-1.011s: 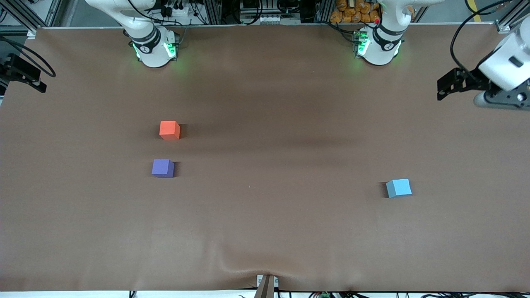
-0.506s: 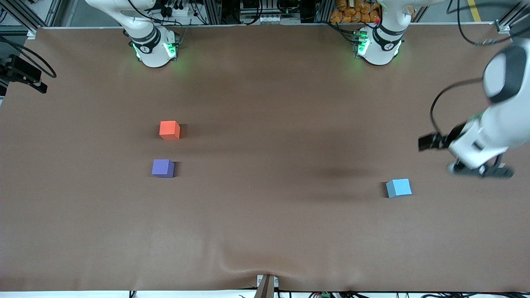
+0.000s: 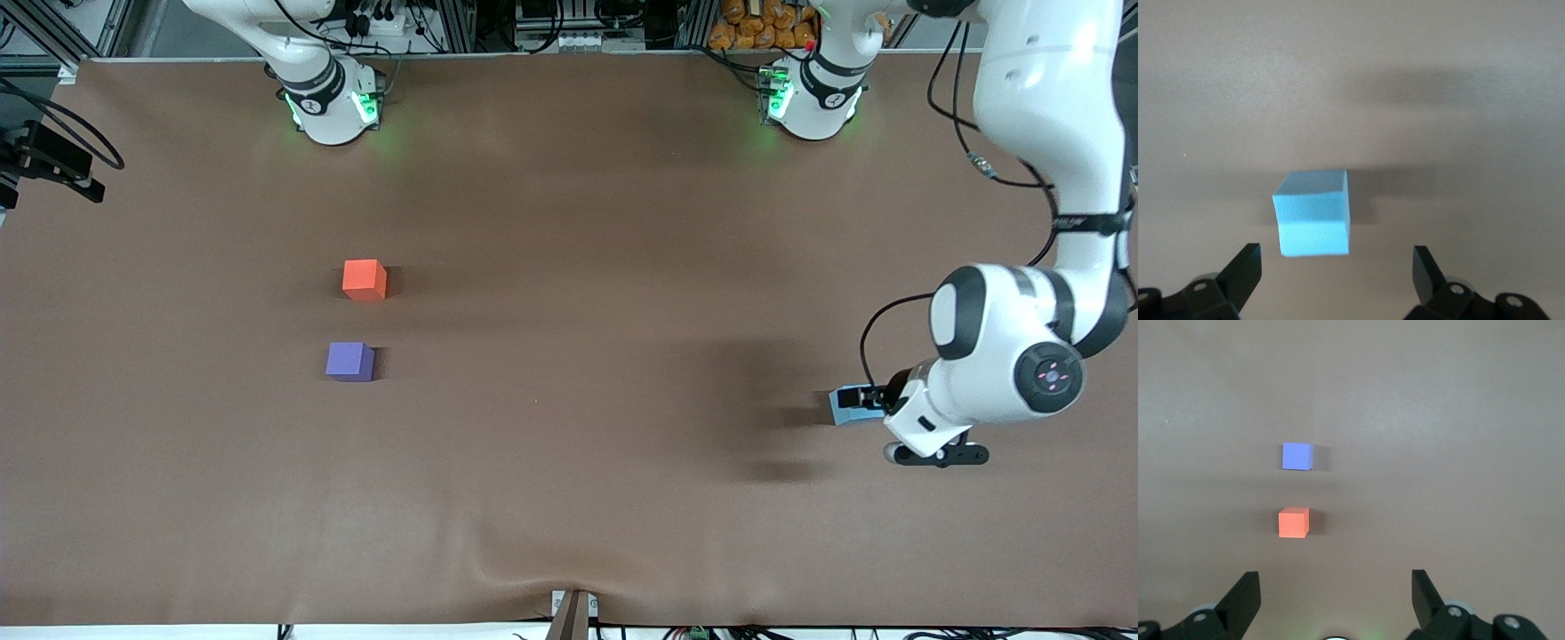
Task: Place blue block between orange and purple blocks
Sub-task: 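Close the left gripper on the light blue block, then carry the blue block with the left gripper toward the table middle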
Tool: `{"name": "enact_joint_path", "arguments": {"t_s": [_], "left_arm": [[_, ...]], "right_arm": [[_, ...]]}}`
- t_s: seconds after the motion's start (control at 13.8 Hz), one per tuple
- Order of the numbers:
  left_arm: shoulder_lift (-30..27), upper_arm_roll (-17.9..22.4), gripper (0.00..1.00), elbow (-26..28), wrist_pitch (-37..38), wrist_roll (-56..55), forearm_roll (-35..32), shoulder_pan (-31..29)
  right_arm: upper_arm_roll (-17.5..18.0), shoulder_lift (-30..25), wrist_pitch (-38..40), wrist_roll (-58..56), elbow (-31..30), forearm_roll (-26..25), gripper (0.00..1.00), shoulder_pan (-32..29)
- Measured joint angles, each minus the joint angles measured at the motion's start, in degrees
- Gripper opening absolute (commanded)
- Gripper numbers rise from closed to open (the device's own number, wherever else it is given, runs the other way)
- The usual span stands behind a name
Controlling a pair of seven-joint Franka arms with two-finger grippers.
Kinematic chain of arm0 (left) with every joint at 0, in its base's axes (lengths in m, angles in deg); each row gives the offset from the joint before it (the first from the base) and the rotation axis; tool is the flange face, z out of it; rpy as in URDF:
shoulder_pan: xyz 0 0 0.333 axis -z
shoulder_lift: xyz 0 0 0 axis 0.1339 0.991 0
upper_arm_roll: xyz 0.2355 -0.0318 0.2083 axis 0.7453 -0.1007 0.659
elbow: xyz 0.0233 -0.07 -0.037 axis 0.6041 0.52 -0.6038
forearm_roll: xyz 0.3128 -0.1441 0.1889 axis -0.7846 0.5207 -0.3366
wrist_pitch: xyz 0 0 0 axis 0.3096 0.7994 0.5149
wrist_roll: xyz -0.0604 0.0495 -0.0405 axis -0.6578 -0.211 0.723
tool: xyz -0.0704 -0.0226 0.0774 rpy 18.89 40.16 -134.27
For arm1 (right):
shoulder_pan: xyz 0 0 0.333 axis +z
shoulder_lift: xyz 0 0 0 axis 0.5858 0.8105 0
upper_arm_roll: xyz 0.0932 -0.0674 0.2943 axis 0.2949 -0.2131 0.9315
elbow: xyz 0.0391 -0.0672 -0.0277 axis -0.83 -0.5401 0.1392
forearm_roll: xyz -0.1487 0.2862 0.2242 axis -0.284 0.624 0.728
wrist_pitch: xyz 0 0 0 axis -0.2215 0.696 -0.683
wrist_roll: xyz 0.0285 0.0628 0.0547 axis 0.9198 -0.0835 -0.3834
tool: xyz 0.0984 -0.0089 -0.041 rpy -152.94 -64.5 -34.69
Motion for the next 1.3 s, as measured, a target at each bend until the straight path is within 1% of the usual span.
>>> {"name": "enact_joint_path", "arguments": {"t_s": [0.36, 0.58, 0.72, 0.79, 1.08, 1.23, 1.3], "left_arm": [[3.41, 0.06, 1.0, 2.81, -2.74, 0.09, -1.35, -1.27], [5.04, 0.0, 1.0, 3.14, -4.2, 0.09, -1.49, -1.07], [5.77, -0.04, 0.29, 3.15, -4.88, 0.08, -1.54, -0.99], [5.88, -0.03, 0.0, 3.15, -5.11, 0.08, -1.58, -1.03], [5.55, -0.42, 0.0, 2.17, -5.74, -0.03, -1.61, -0.63], [4.29, -1.23, 0.0, 1.58, -5.74, -3.32, -1.61, 0.72], [3.42, -1.55, 0.0, 1.47, -5.71, -6.31, -1.6, 2.42]], "right_arm": [[-0.1, 0.05, 0.14, 0.0, -0.01, 0.0, 1.0, -0.04], [-0.1, 0.05, 0.15, 0.0, -0.01, 0.0, 1.0, -0.04], [-0.1, 0.05, 0.15, 0.0, -0.01, 0.0, 1.0, -0.04], [-0.1, 0.05, 0.15, 0.0, -0.01, 0.0, 1.0, -0.04], [-0.11, 0.06, 0.16, 0.0, -0.01, 0.0, 1.0, -0.05], [-0.17, 0.06, 0.17, 0.0, -0.01, 0.0, 1.0, -0.08], [-0.19, 0.06, 0.18, 0.0, -0.01, 0.0, 1.0, -0.09]]}}
